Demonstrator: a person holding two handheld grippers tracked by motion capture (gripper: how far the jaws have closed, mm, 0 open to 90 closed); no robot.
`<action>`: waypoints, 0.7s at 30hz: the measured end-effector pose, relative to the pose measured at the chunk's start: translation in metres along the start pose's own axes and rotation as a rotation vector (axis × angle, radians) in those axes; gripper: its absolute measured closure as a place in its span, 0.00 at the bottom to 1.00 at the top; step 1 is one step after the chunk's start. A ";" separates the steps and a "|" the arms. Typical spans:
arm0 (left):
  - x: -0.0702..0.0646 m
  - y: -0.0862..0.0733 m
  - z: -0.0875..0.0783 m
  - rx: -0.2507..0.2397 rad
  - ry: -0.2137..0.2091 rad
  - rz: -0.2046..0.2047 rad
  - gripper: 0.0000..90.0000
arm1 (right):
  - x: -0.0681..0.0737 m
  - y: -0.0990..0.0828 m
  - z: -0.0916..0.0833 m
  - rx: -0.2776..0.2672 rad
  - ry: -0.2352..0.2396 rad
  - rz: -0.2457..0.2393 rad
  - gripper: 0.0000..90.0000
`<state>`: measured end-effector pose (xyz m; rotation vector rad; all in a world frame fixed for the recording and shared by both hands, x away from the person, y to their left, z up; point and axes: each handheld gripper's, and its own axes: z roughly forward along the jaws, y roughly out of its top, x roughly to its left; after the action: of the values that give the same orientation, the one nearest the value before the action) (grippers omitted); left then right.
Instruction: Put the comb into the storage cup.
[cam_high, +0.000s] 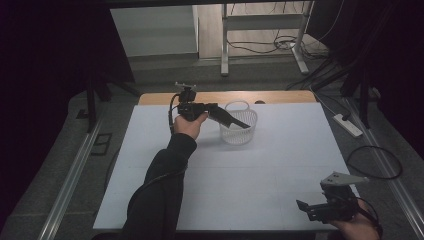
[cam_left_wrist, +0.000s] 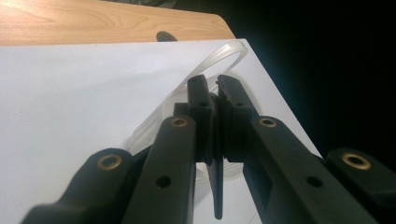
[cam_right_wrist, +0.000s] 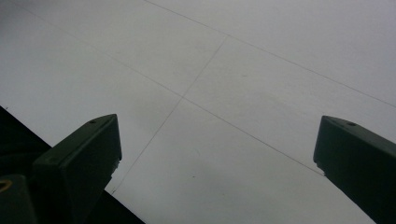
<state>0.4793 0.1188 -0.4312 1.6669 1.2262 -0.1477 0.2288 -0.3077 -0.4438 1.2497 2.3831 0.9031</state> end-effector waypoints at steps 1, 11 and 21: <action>0.001 0.000 0.000 -0.002 0.001 -0.004 0.93 | 0.000 0.000 0.000 0.000 0.000 -0.001 0.01; 0.009 -0.004 0.000 -0.003 0.026 -0.016 0.92 | 0.000 0.000 0.000 0.005 0.001 -0.006 0.01; 0.012 -0.005 0.001 -0.003 0.073 0.000 0.88 | 0.001 0.000 0.001 0.005 0.001 -0.008 0.01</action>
<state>0.4813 0.1254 -0.4416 1.6827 1.2801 -0.0849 0.2289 -0.3069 -0.4441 1.2412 2.3906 0.8963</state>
